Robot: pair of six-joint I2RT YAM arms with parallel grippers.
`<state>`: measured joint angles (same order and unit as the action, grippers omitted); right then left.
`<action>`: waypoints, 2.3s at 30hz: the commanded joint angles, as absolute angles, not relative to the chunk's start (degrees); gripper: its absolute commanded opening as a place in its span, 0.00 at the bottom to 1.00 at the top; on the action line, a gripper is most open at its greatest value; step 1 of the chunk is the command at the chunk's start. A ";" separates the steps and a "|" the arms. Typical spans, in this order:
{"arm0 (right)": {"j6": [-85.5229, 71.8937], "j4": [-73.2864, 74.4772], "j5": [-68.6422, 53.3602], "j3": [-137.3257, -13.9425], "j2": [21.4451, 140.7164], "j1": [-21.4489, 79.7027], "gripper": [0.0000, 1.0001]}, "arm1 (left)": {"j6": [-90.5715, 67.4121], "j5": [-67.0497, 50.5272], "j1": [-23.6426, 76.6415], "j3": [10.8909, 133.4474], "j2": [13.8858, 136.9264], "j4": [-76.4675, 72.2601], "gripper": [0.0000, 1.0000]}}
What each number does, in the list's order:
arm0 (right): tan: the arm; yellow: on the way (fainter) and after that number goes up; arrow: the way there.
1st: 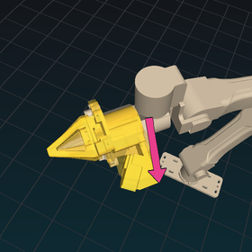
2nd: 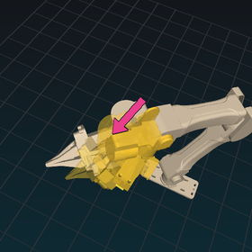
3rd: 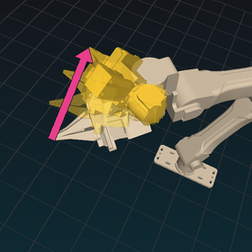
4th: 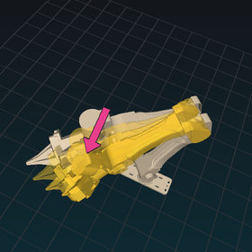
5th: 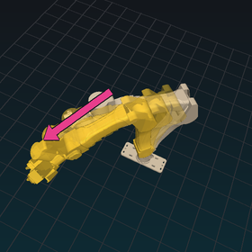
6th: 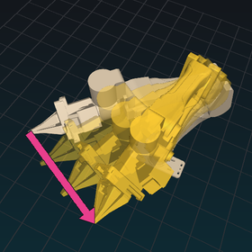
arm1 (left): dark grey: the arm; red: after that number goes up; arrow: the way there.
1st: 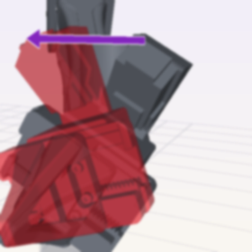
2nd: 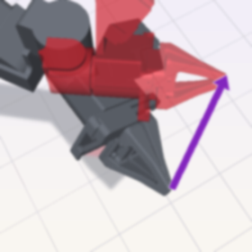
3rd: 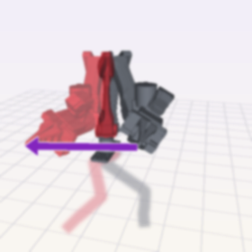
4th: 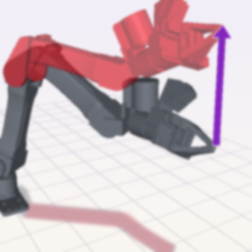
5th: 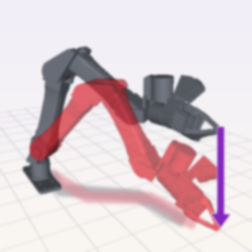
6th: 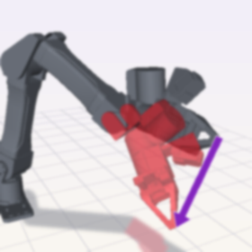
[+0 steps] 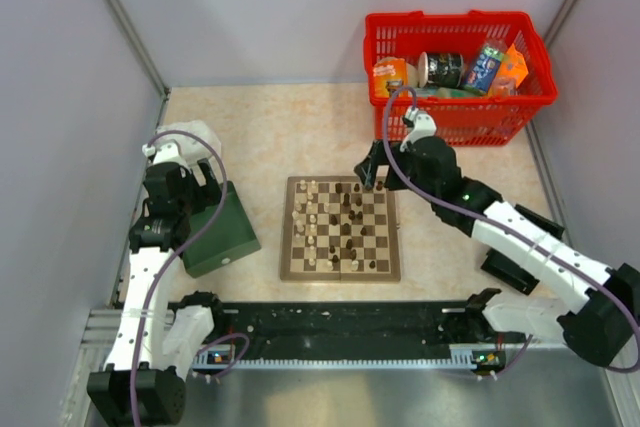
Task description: Set up the chess pieces on the board
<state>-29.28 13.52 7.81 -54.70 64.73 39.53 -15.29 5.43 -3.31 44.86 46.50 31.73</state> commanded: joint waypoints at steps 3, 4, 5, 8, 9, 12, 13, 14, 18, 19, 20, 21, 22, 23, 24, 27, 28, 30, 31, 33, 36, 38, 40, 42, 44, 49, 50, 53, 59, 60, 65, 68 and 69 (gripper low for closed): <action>-28.39 14.13 4.82 -59.22 71.18 41.30 0.98 | -15.12 5.89 -3.34 45.09 46.05 31.11 0.98; -27.69 15.89 6.40 -60.63 72.50 42.35 0.94 | -15.03 5.89 -3.25 45.17 46.05 31.03 0.98; -26.29 16.60 6.42 -61.60 73.99 43.67 0.91 | -15.03 5.98 -3.34 45.09 46.05 31.11 0.98; -24.88 19.86 7.82 -65.12 78.56 46.92 0.85 | -15.03 6.06 -3.34 45.09 46.05 31.03 0.98; -24.44 20.65 8.08 -66.26 79.79 47.72 0.81 | -15.03 6.06 -3.34 45.09 46.05 31.03 0.98; -23.91 22.93 9.14 -68.64 83.75 50.00 0.72 | -15.03 6.06 -3.34 45.09 45.97 31.03 0.98; -23.65 23.64 9.31 -69.51 84.98 50.53 0.72 | -15.03 6.06 -3.34 45.09 45.97 31.03 0.98; -23.38 24.43 9.40 -70.48 86.47 50.89 0.71 | -15.03 6.06 -3.34 45.09 46.05 31.03 0.98; -23.64 26.89 10.55 -72.77 89.82 51.33 0.64 | -14.94 6.06 -3.34 45.00 45.97 31.11 0.98; -23.64 27.16 10.63 -73.38 90.52 51.33 0.64 | -14.94 6.15 -3.34 45.00 45.97 31.11 0.98; -23.73 27.25 10.98 -73.65 91.05 51.42 0.63 | -14.94 6.15 -3.34 45.00 45.97 31.03 0.98; -23.73 27.33 11.94 -73.91 91.58 51.42 0.58 | -14.94 6.15 -3.34 45.09 45.97 31.03 0.98; -23.56 27.51 12.74 -74.53 92.19 51.33 0.58 | -14.77 6.15 -3.34 45.00 45.88 31.03 0.98; -23.38 27.60 13.53 -75.05 92.81 51.33 0.58 | -14.85 6.15 -3.34 45.00 45.79 31.03 0.98; -22.86 27.68 13.97 -75.93 93.51 51.33 0.58 | -14.85 6.07 -3.34 45.00 45.88 31.03 0.98; -21.45 28.38 15.38 -78.74 96.84 50.98 0.56 | -14.85 6.24 -3.34 45.09 45.79 31.11 0.98; -21.10 28.82 15.64 -80.32 97.73 50.72 0.56 | -14.85 6.33 -3.34 44.91 45.70 31.03 0.98; -20.22 29.00 16.34 -81.99 99.22 49.84 0.56 | -14.77 6.42 -3.34 44.91 45.62 31.20 0.98; -19.78 29.09 16.00 -82.61 99.84 49.49 0.55 | -14.77 6.42 -3.34 44.83 45.53 31.20 0.98; -19.25 28.92 14.42 -83.93 101.42 48.26 0.53 | -14.77 6.42 -3.34 44.83 45.44 31.11 0.98; -19.07 29.18 12.05 -84.99 103.53 46.76 0.52 | -14.68 6.42 -3.34 44.82 45.35 31.03 0.98; -18.98 29.18 11.08 -85.43 104.41 46.15 0.50 | -14.68 6.42 -3.34 44.74 45.27 31.03 0.98; -18.72 29.18 9.94 -85.87 105.55 45.44 0.49 | -14.59 6.42 -3.43 44.82 45.35 31.03 0.98; -18.37 29.18 8.97 -85.96 106.52 44.83 0.49 | -14.59 6.50 -3.34 44.74 45.35 31.03 0.98; -17.85 29.36 8.70 -86.31 107.48 44.56 0.49 | -14.59 6.50 -3.34 44.74 45.44 31.02 0.98; -16.61 29.71 8.96 -87.71 109.95 44.21 0.49 | -14.59 6.59 -3.34 44.82 45.35 30.94 0.98; -16.44 29.71 9.05 -88.06 110.65 44.12 0.48 | -14.59 6.68 -3.34 44.74 45.35 31.11 0.98; -15.74 29.97 9.05 -89.03 112.23 44.12 0.48 | -14.50 6.68 -3.34 44.74 45.26 31.02 0.98; -15.21 31.20 9.49 -91.14 114.34 44.12 0.44 | -14.50 6.77 -3.34 44.74 45.18 30.94 0.98; -15.03 31.38 9.49 -91.40 114.61 44.12 0.43 | -14.41 6.68 -3.34 44.65 45.18 30.94 0.98; -15.03 31.90 10.11 -91.76 115.05 44.12 0.36 | -14.41 6.68 -3.34 44.65 45.18 30.85 0.98; -14.85 31.99 10.19 -91.58 114.87 44.03 0.36 | -14.41 6.77 -3.34 44.74 45.17 30.85 0.98; -14.85 31.99 10.20 -91.58 114.96 44.03 0.36 | -14.41 6.77 -3.34 44.65 45.09 30.85 0.98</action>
<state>-15.55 31.73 9.30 -88.40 114.19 44.45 -15.00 5.89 -3.31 44.86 46.24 31.73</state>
